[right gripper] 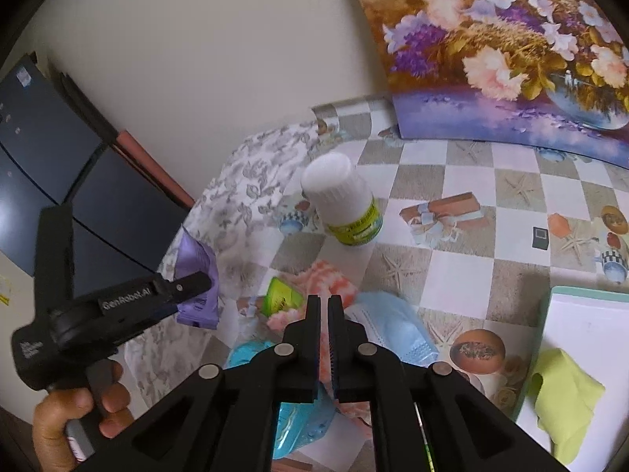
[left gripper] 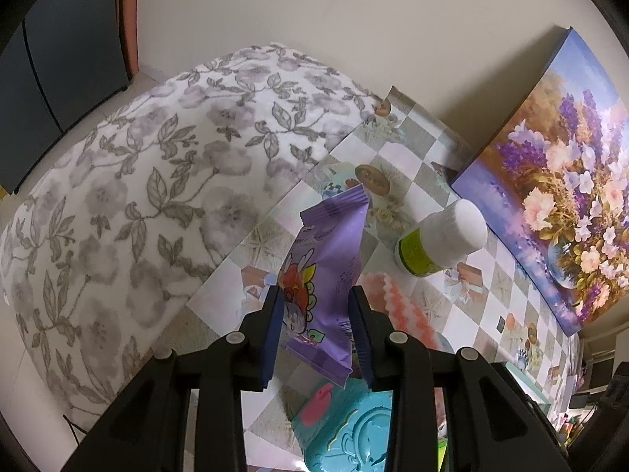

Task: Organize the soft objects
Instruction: 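Grasp the pink striped cloth with the right gripper while the left gripper holds the purple pouch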

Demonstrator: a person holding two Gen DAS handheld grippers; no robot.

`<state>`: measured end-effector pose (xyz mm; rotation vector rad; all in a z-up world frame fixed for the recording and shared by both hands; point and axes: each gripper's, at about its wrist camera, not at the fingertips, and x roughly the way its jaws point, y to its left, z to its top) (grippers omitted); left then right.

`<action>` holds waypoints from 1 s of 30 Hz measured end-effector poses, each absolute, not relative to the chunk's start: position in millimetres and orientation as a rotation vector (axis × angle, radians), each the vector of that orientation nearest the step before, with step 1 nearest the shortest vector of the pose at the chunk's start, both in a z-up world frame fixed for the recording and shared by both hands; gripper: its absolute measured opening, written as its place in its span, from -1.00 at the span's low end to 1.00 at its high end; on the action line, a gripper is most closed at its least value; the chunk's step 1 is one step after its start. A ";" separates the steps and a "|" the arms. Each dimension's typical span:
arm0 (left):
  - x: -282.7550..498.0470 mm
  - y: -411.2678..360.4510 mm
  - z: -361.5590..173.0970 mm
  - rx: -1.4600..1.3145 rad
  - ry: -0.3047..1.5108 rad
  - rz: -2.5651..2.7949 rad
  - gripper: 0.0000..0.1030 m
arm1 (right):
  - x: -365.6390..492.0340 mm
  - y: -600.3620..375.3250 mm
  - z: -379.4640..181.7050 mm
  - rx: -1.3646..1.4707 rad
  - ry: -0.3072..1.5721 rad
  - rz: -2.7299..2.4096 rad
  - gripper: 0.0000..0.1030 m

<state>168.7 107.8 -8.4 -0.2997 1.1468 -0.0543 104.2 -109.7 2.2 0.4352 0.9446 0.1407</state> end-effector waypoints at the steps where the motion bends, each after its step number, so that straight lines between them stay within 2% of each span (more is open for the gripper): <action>1: 168.5 108.0 -9.0 -0.301 1.150 -0.055 -0.32 | 104.9 -109.6 -1.2 0.432 0.954 0.133 -0.70; 3: 168.6 108.2 -9.2 -0.303 1.153 -0.055 -0.32 | 105.8 -110.9 -8.0 0.439 0.971 0.126 -0.51; 14: 169.0 104.1 -10.5 -0.303 1.164 -0.060 -0.32 | 111.7 -110.1 -39.2 0.454 1.056 0.117 -0.51; 17: 168.9 103.2 -10.6 -0.299 1.166 -0.060 -0.32 | 112.5 -108.8 -43.0 0.447 1.069 0.110 -0.33; 26: 167.0 99.7 -10.2 -0.294 1.172 -0.066 -0.32 | 112.2 -109.2 -44.1 0.481 1.067 0.136 -0.32; 28: 166.1 98.0 -9.2 -0.293 1.172 -0.068 -0.32 | 111.5 -107.8 -44.7 0.481 1.069 0.144 -0.37; 29: 165.7 97.5 -8.6 -0.292 1.173 -0.069 -0.32 | 110.9 -107.2 -44.6 0.479 1.069 0.148 -0.57; 30: 165.1 96.7 -7.9 -0.292 1.172 -0.071 -0.32 | 110.6 -106.4 -44.5 0.476 1.069 0.149 -0.86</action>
